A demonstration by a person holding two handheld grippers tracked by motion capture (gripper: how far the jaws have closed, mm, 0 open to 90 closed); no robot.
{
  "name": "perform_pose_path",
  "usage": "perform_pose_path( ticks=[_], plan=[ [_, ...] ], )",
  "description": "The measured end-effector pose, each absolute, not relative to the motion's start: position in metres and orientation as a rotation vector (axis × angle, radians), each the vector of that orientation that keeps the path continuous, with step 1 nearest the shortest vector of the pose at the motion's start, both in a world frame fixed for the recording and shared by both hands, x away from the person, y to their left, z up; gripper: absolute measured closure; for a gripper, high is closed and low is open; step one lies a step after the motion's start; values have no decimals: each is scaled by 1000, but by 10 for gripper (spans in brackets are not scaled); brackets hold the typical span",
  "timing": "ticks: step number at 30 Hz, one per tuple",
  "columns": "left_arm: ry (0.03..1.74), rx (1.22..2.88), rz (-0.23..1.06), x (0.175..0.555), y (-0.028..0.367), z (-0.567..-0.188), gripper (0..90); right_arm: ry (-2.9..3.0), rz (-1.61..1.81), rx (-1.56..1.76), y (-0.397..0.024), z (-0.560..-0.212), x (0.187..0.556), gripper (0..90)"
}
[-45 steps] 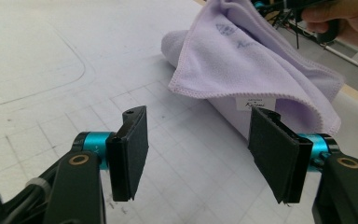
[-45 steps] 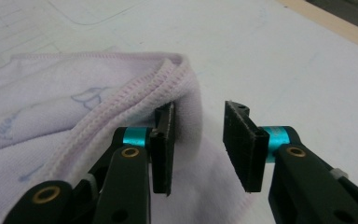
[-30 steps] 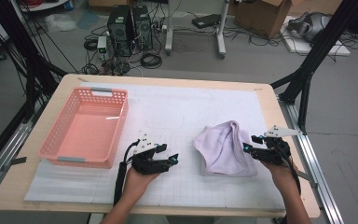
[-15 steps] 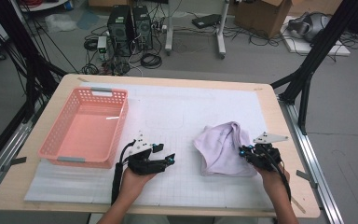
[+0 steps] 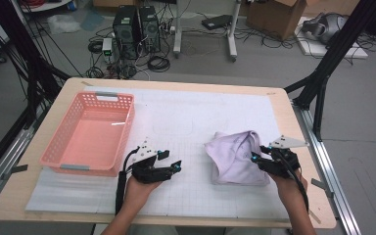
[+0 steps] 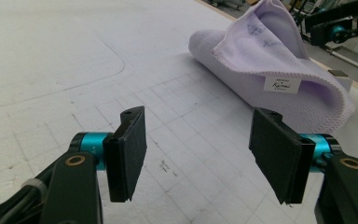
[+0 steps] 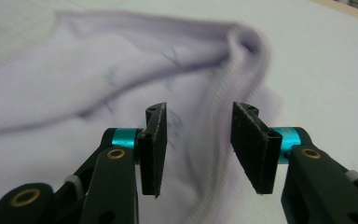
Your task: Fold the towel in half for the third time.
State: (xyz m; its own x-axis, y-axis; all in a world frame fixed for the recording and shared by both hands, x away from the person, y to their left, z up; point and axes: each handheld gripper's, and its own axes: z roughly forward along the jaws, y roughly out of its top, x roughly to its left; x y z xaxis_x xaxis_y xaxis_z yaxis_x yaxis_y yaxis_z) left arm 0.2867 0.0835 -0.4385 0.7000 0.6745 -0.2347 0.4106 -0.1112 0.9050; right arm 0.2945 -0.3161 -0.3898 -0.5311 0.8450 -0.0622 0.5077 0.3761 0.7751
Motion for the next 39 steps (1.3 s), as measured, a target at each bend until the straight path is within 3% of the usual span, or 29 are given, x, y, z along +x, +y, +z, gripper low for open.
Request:
perform_pose_path(
  ticks=[8, 9, 12, 18, 24, 27, 32, 34, 37, 39],
  plan=[
    [875, 1741, 277, 286, 85, -440, 368, 2334, 1024, 1078, -266, -395, 322, 556],
    [876, 1740, 275, 286, 85, -440, 368, 2354, 993, 1074, -262, -399, 326, 604],
    [878, 1743, 276, 286, 85, -441, 368, 2415, 925, 1063, -261, -405, 330, 859],
    [877, 1743, 275, 286, 85, -441, 368, 2358, 988, 1084, -285, -402, 313, 884],
    [880, 1743, 276, 286, 85, -440, 368, 2323, 1035, 1173, -314, -412, 298, 868],
    [881, 1742, 278, 286, 85, -441, 368, 2313, 1039, 1177, -320, -412, 295, 706],
    [879, 1739, 277, 286, 85, -440, 368, 2193, 953, 1221, -333, -402, 292, 666],
    [878, 1739, 277, 286, 85, -441, 369, 2208, 882, 1264, -338, -409, 296, 653],
    [876, 1744, 278, 286, 85, -440, 368, 2220, 879, 1382, -345, -426, 302, 552],
    [874, 1744, 279, 286, 85, -440, 368, 2178, 961, 1431, -352, -428, 299, 548]
  ],
)
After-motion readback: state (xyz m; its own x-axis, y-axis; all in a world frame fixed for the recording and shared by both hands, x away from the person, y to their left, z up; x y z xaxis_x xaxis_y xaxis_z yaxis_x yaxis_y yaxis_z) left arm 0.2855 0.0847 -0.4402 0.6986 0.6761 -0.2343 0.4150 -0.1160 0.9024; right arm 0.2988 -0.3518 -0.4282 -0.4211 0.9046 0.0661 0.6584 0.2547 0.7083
